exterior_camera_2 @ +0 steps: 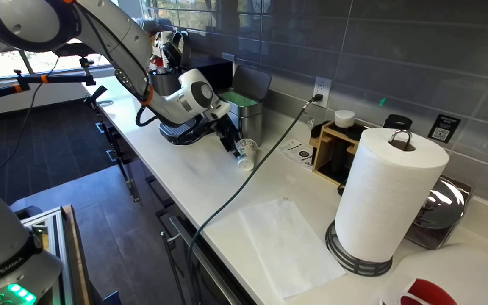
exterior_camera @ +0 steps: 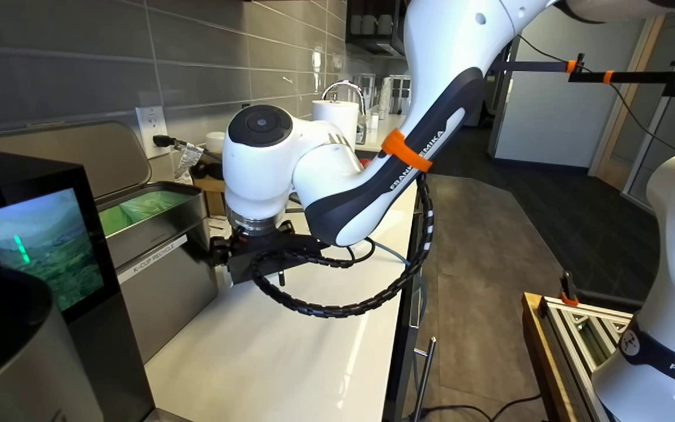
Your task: Place the coffee cup upright.
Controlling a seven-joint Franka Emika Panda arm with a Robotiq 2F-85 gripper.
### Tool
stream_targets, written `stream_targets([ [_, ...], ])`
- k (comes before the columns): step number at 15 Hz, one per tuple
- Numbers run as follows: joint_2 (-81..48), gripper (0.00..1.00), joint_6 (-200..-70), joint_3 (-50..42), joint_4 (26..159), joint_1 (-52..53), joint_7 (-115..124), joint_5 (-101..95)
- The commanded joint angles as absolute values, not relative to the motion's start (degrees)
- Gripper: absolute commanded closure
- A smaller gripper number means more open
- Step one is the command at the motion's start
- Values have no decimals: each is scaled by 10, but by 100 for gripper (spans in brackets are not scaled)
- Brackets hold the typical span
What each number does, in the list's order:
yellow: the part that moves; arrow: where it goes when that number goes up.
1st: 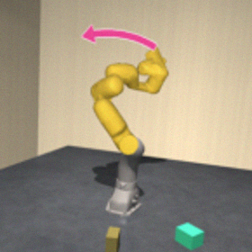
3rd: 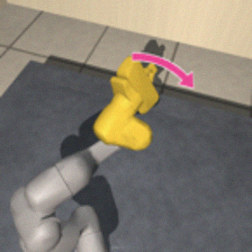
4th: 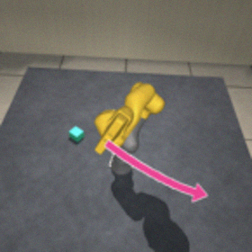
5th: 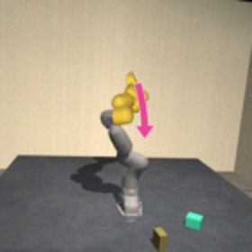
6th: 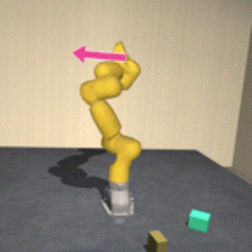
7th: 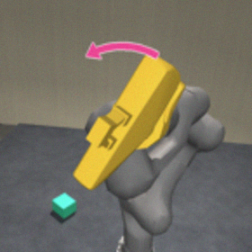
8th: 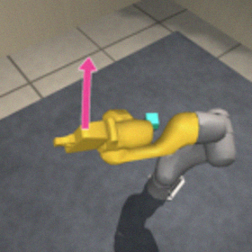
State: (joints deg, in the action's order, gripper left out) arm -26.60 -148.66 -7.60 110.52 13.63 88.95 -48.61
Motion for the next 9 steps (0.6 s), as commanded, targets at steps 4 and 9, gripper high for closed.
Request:
stream_targets([
  [4, -259, 34, -1466, -74, 1102, 140, 906, -490],
  [9, -217, 73, -1412, -70, 1125, 147, 906, -500],
])
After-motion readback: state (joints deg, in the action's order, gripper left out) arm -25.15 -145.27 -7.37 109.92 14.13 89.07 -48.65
